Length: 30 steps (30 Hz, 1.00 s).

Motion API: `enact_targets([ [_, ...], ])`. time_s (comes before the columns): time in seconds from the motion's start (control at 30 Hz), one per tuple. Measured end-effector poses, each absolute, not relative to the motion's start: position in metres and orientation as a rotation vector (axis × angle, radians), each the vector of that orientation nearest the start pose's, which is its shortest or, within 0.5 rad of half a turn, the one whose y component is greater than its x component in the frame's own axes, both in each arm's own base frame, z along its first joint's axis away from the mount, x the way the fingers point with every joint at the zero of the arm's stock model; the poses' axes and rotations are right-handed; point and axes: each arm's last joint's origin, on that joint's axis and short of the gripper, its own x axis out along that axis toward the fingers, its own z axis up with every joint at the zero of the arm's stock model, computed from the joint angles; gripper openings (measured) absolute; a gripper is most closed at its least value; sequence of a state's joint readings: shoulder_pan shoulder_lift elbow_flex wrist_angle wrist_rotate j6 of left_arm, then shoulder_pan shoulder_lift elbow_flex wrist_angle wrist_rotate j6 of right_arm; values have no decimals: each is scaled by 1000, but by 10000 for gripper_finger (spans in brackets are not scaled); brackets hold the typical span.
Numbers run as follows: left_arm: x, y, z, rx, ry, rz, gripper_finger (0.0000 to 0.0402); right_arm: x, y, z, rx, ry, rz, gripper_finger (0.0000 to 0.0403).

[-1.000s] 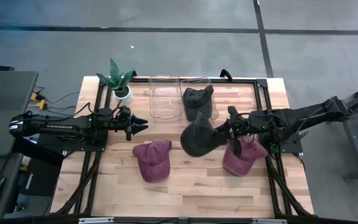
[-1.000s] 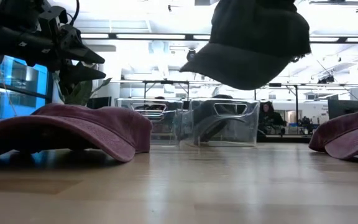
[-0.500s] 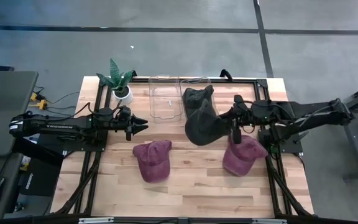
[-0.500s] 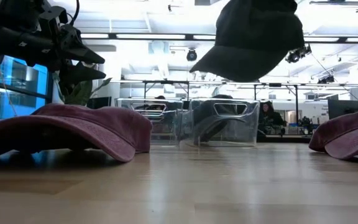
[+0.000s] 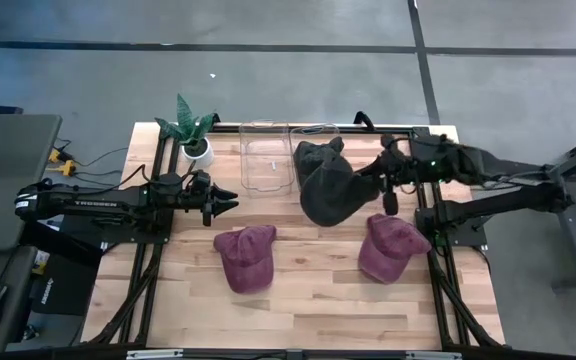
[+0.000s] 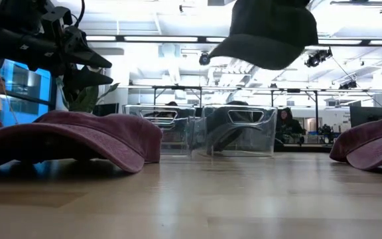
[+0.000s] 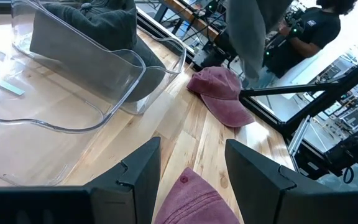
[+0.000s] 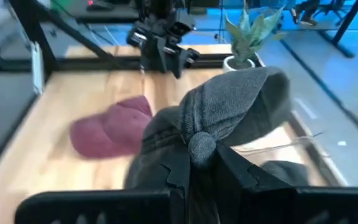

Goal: Pick & Place hat
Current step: Put the black cap into the right transparent bin

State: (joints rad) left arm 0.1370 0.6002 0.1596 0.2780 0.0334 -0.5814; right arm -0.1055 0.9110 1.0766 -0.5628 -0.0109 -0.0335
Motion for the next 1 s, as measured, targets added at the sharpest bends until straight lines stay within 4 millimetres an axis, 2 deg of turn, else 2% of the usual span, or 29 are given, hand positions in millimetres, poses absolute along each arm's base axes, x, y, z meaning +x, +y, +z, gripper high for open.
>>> enact_targets([
  [0.17, 143, 19, 187, -594, 128, 148, 172, 172, -26, 393, -126, 494, -95, 36],
  [0.37, 143, 19, 187, -594, 128, 148, 172, 175, -33, 404, -259, 584, -82, 36],
  [0.63, 143, 19, 187, -593, 128, 148, 172, 193, -39, 403, -375, 660, -34, 36],
  [1.0, 143, 19, 187, -593, 128, 148, 172, 229, -60, 409, -531, 731, -74, 36],
])
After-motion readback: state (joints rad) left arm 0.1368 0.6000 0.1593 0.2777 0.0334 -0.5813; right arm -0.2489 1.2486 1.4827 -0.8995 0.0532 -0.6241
